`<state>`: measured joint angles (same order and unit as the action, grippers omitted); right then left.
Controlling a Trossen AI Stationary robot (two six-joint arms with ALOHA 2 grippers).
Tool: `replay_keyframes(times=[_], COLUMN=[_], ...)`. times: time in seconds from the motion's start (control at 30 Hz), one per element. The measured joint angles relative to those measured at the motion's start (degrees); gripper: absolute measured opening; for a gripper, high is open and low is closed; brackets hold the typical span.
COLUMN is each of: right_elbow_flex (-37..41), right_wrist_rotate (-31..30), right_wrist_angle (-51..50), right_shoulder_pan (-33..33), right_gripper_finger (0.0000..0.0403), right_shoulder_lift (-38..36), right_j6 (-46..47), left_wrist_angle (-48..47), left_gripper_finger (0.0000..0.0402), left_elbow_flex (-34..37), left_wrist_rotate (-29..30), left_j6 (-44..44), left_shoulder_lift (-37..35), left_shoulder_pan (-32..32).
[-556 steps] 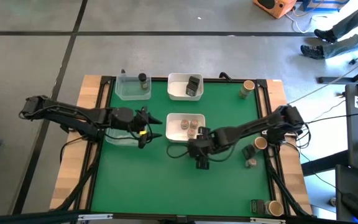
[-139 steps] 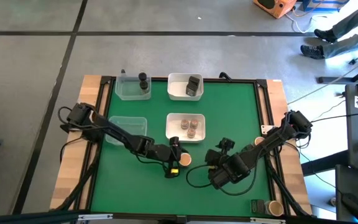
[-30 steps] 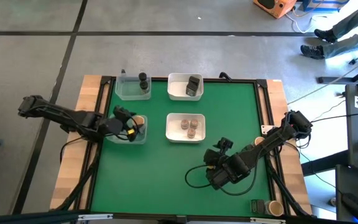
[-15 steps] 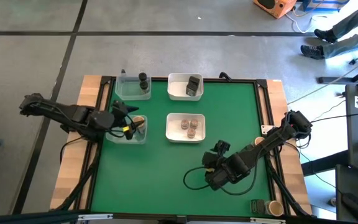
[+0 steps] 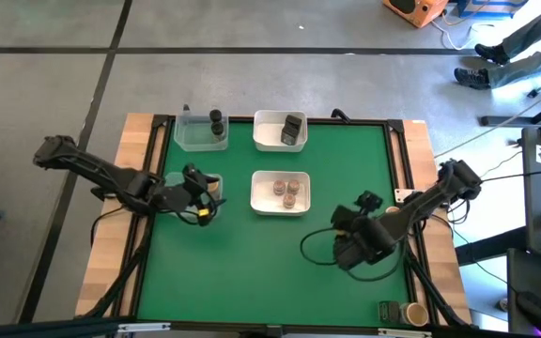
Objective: Sort spices by type
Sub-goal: Move the top light brown seasoning bottle to the center of the table
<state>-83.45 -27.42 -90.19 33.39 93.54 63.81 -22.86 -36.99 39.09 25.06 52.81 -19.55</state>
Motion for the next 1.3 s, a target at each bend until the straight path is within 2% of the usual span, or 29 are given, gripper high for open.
replay_keyframes(times=[0.17,0.33,0.73,0.97,1.3], right_elbow_flex=[3.4,10.15,26.07,30.03,35.19], right_wrist_rotate=[2.06,5.18,17.36,22.03,24.53], right_wrist_angle=[0.08,0.17,0.13,0.38,3.84], right_shoulder_pan=[-0.04,-0.04,-0.04,-0.04,-0.04], right_gripper_finger=[0.038,0.038,0.038,0.038,0.038], right_shoulder_lift=[-7.08,-14.75,-31.11,-32.31,-32.18], right_j6=[3.16,7.02,22.58,26.66,30.45], left_wrist_angle=[-0.08,-0.19,-0.15,-0.12,-0.1], left_gripper_finger=[0.0315,0.0315,0.0315,0.0315,0.0315], left_elbow_flex=[0.0,0.02,0.02,0.02,0.02], left_wrist_rotate=[0.0,0.0,0.02,0.02,0.02], left_j6=[-0.04,-0.43,-1.06,-1.05,-1.03], left_shoulder_lift=[2.46,3.24,3.02,3.02,3.02], left_shoulder_pan=[0.02,0.02,0.02,0.02,0.02])
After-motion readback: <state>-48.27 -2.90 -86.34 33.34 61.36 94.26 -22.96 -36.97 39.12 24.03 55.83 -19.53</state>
